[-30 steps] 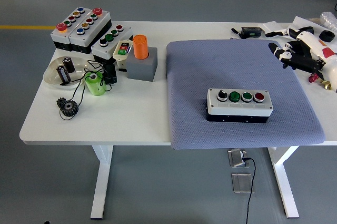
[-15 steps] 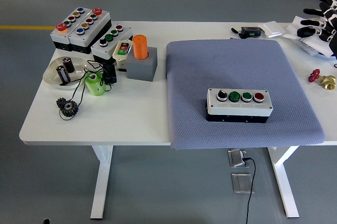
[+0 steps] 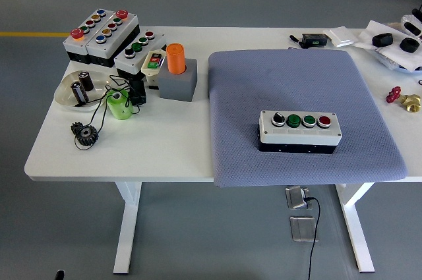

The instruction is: Pick up the button,place it on the desk,press the button,press the button

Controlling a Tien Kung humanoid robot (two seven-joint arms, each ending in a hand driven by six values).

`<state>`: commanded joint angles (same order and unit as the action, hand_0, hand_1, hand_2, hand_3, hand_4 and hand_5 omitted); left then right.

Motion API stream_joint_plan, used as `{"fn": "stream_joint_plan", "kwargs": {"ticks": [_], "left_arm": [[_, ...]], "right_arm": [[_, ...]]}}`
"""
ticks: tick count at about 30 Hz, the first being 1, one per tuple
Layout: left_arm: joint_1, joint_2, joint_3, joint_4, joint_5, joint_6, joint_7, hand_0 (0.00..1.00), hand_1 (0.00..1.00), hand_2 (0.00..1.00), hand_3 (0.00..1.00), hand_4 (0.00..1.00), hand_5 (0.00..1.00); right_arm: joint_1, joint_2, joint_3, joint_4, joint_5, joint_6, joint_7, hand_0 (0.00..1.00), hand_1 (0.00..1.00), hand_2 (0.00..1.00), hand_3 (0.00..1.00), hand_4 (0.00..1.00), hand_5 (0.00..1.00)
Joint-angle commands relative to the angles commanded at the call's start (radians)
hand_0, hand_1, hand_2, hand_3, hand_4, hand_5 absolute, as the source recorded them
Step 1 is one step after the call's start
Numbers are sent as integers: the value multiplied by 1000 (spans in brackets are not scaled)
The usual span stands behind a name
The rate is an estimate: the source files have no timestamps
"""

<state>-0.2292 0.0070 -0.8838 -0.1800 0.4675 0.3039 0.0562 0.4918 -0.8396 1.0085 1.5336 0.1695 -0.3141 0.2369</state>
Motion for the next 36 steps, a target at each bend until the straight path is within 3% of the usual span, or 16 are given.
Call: {"fn": "stream_joint_plan", "kwargs": {"ticks": [21,36], "left_arm": [[17,-7,8,0,-10,-4,-5,668,711,720,530,372,998],[22,-7,22,0,-21,-4,-7,664,706,718,529,370,997]], "right_arm": [[-24,2,15,-1,64,2,-1,699,662,821,883,586,444],[-83,-8,119,-2,139,-1,2,679,643,806,867,581,424]]}}
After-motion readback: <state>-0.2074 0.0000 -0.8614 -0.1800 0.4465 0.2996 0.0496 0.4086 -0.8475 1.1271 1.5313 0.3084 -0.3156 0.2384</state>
